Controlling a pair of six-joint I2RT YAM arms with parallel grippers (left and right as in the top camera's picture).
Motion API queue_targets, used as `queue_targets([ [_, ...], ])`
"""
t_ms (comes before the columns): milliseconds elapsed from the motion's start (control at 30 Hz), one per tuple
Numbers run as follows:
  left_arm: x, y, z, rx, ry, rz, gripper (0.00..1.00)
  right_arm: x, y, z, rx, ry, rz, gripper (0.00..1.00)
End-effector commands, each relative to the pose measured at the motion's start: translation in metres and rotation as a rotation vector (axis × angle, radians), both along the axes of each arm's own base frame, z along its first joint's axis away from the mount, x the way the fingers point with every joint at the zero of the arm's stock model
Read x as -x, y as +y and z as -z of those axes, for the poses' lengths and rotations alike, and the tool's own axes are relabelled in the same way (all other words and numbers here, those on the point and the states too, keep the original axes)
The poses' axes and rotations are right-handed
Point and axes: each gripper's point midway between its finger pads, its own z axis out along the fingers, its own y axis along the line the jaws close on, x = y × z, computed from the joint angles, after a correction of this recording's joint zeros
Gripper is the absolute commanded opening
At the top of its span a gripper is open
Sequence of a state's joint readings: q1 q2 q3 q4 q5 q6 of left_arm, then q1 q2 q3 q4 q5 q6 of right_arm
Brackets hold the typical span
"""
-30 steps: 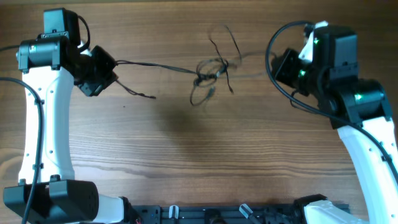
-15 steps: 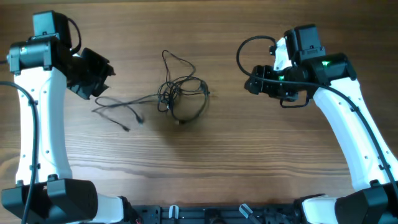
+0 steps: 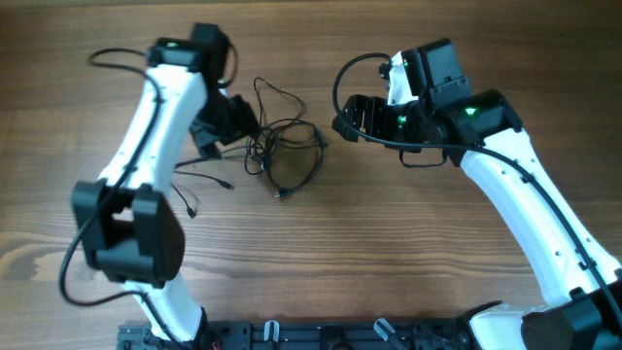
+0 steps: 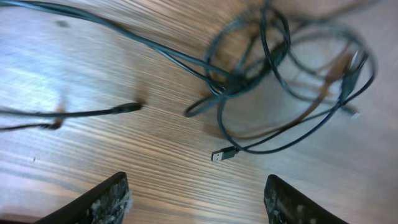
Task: Untangle cables
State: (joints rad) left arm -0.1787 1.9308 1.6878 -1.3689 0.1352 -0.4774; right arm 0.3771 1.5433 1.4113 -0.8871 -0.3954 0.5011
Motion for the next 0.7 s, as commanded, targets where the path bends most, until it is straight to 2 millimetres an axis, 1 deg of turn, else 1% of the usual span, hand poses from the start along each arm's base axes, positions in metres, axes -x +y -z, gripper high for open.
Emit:
queue_targets([
  [0,0.007,-0.013,0.019,-0.005,0.040,0.184,0.79,0.000,-0.004,0.006,0.036,0.003,-0.015,1.00],
  [67,0.008,-0.012,0.029,0.001,0.041,0.260,0.96,0.001,-0.007,0.009,0.055,0.010,-0.005,1.00],
  [100,0.007,-0.011,0.032,0.004,0.034,0.277,1.00,0.001,-0.008,0.009,0.056,0.010,-0.006,1.00],
  [167,0.002,-0.010,0.048,0.003,0.005,0.272,1.00,0.001,-0.008,0.009,0.054,0.011,-0.005,1.00],
  [200,0.000,-0.011,0.060,0.004,-0.014,0.272,1.00,0.001,-0.007,0.009,0.054,0.011,-0.005,1.00],
  [267,-0.004,-0.011,0.073,-0.002,-0.044,0.273,1.00,0.001,-0.007,0.009,0.054,0.011,-0.005,1.00],
  [300,-0.006,-0.011,0.079,-0.003,-0.060,0.271,0.92,0.001,-0.008,0.009,0.054,0.011,-0.005,1.00],
  [333,-0.006,-0.011,0.083,-0.002,-0.063,0.269,0.59,0.001,-0.007,0.009,0.054,0.011,-0.004,1.00],
  [367,-0.006,-0.010,0.084,-0.003,-0.063,0.269,0.42,0.001,-0.007,0.009,0.054,0.010,-0.004,1.00],
  [400,-0.005,-0.010,0.084,-0.003,-0.062,0.269,0.32,0.001,-0.007,0.009,0.054,0.010,-0.004,1.00],
  [433,-0.005,-0.010,0.084,-0.003,-0.061,0.268,0.17,0.001,-0.007,0.009,0.053,0.009,-0.004,1.00],
  [467,-0.004,-0.013,0.083,0.011,-0.056,0.268,0.04,0.001,-0.007,0.009,0.053,0.009,-0.004,1.00],
  [500,-0.001,-0.017,0.078,0.038,-0.046,0.267,0.04,0.001,-0.007,0.009,0.054,0.011,-0.006,1.00],
  [533,-0.001,-0.021,0.067,0.064,-0.048,0.266,0.04,0.001,-0.007,0.009,0.054,0.010,-0.006,1.00],
  [633,-0.010,-0.051,-0.014,0.233,-0.193,0.280,0.04,0.004,-0.003,0.009,0.054,0.008,-0.019,1.00],
  [667,-0.010,-0.069,-0.060,0.352,-0.296,0.303,0.04,0.005,0.000,0.009,0.054,0.007,-0.030,1.00],
])
